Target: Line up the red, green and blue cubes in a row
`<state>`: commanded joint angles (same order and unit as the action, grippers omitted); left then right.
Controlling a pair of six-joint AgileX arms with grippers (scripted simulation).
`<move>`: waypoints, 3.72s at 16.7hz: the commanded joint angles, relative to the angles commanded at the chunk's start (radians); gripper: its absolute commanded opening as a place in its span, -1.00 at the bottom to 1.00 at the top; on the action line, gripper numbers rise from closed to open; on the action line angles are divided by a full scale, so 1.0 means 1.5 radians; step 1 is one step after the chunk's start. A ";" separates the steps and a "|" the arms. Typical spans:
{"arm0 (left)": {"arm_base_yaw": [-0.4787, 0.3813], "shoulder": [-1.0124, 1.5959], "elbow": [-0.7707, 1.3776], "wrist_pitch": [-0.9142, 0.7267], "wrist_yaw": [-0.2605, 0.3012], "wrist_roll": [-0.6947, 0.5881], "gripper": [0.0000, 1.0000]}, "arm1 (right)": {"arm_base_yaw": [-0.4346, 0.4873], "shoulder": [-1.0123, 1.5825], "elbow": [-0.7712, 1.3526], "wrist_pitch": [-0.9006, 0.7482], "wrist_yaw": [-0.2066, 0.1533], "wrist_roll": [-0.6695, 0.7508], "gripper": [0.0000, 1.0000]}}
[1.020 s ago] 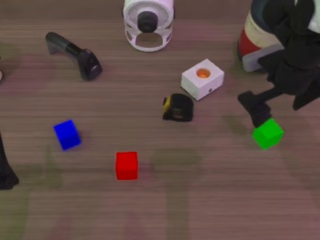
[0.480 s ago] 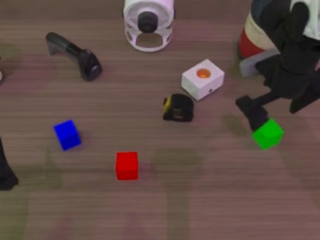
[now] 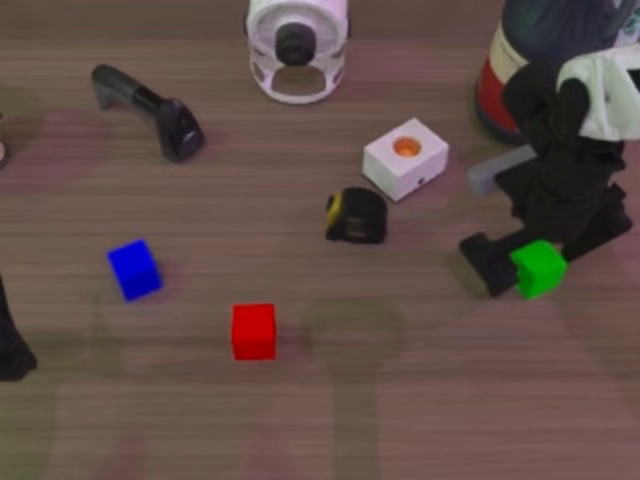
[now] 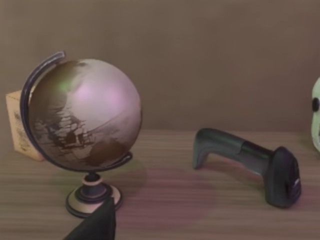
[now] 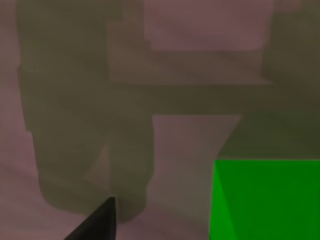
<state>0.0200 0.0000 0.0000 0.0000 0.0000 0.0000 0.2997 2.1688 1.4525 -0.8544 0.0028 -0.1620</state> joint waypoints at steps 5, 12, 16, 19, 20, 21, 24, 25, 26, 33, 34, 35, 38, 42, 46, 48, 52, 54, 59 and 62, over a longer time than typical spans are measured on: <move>0.000 0.000 0.000 0.000 0.000 0.000 1.00 | 0.000 0.000 0.000 0.000 0.000 0.000 0.70; 0.000 0.000 0.000 0.000 0.000 0.000 1.00 | 0.000 0.000 0.000 0.000 0.000 0.000 -0.36; 0.000 0.000 0.000 0.000 0.000 0.000 1.00 | 0.000 0.000 0.000 0.000 0.000 0.000 -0.96; 0.000 0.000 0.000 0.000 0.000 0.000 1.00 | 0.000 0.000 0.000 0.000 0.000 0.000 -1.00; 0.000 0.000 0.000 0.000 0.000 0.000 1.00 | 0.000 0.000 0.000 0.000 0.000 0.000 -1.00; 0.000 0.000 0.000 0.000 0.000 0.000 1.00 | 0.000 0.000 0.000 0.000 0.000 0.000 -1.00; 0.000 0.000 0.000 0.000 0.000 0.000 1.00 | 0.000 0.000 0.000 0.000 0.000 0.000 -1.00; 0.000 0.000 0.000 0.000 0.000 0.000 1.00 | -0.001 -0.010 0.002 -0.004 -0.001 0.002 -1.00; 0.000 0.000 0.000 0.000 0.000 0.000 1.00 | -0.001 -0.010 0.005 -0.006 -0.001 0.001 -1.00; 0.000 0.000 0.000 0.000 0.000 0.000 1.00 | 0.004 -0.060 0.094 -0.152 -0.002 0.000 -1.00; 0.000 0.000 0.000 0.000 0.000 0.000 1.00 | 0.004 -0.067 0.102 -0.162 -0.002 0.000 -1.00; 0.000 0.000 0.000 0.000 0.000 0.000 1.00 | 0.004 -0.070 0.105 -0.165 -0.002 0.000 -1.00; 0.000 0.000 0.000 0.000 0.000 0.000 1.00 | 0.001 -0.067 0.103 -0.164 -0.002 0.001 -1.00; 0.000 0.000 0.000 0.000 0.000 0.000 1.00 | 0.029 -0.057 0.121 -0.174 -0.001 0.047 -1.00; 0.000 0.000 0.000 0.000 0.000 0.000 1.00 | 0.104 -0.036 0.161 -0.199 0.001 0.198 -1.00; 0.000 0.000 0.000 0.000 0.000 0.000 1.00 | 0.150 -0.026 0.182 -0.214 0.001 0.300 -1.00; 0.000 0.000 0.000 0.000 0.000 0.000 1.00 | 0.243 -0.010 0.220 -0.241 0.003 0.503 -1.00; 0.000 0.000 0.000 0.000 0.000 0.000 1.00 | 0.279 -0.009 0.234 -0.248 0.004 0.571 -1.00; 0.000 0.000 0.000 0.000 0.000 0.000 1.00 | 0.311 -0.013 0.245 -0.251 0.006 0.623 -1.00; 0.000 0.000 0.000 0.000 0.000 0.000 1.00 | 0.308 -0.012 0.241 -0.248 0.005 0.623 -1.00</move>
<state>0.0200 0.0000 0.0000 0.0000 0.0000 0.0000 0.7620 2.1502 1.8135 -1.2260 0.0096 0.7728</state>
